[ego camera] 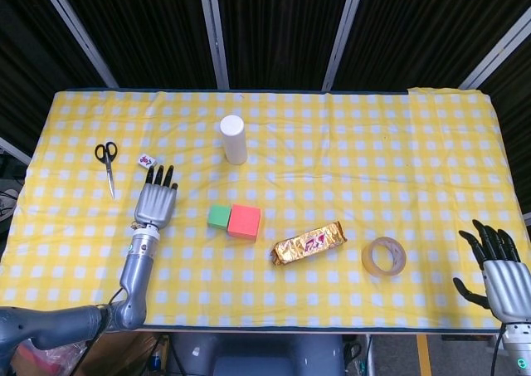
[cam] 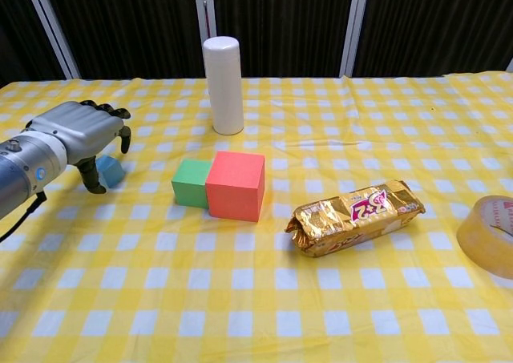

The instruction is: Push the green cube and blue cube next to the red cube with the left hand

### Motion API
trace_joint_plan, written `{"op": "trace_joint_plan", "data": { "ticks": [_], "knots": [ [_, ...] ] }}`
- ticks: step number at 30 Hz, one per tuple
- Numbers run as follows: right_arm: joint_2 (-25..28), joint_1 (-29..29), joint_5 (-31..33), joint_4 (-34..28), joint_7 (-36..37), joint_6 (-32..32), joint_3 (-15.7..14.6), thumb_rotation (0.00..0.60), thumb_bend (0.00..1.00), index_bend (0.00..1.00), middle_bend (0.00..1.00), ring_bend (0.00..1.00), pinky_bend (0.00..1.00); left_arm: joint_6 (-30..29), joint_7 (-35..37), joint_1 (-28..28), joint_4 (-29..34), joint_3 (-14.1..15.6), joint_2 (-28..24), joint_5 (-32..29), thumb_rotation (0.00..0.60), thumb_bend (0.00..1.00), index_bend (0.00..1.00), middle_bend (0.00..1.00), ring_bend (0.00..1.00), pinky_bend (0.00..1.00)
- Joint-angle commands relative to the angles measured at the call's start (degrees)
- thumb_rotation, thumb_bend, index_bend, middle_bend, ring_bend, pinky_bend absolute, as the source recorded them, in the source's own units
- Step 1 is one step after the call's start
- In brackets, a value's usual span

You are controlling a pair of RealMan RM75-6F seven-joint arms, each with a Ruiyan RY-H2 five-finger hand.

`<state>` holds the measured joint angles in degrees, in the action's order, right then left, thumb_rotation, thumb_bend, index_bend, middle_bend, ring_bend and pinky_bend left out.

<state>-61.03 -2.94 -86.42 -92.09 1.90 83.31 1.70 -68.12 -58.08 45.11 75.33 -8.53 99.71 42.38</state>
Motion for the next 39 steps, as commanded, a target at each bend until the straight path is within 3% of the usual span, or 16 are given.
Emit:
{"op": "trace_joint_plan", "data": {
  "ticks": [1,39],
  "knots": [
    [0.1,0.1,0.1,0.1,0.1,0.0,0.0,0.600,0.32,0.16,0.00,0.00,0.00,0.0,-0.4,0.0,-0.2,0.0,0.3,-0.1,0.600,0.22,0.35,0.00,0.00,0.00],
    [0.0,0.4,0.5,0.3,-0.1,-0.1,0.0,0.600,0.32,0.16,0.00,0.00,0.00,-3.3,-6.9,-0.2,2.1,-2.1,0.2,-6.1,0.600,0.21,0.40,0.00,0.00,0.00]
  ]
}}
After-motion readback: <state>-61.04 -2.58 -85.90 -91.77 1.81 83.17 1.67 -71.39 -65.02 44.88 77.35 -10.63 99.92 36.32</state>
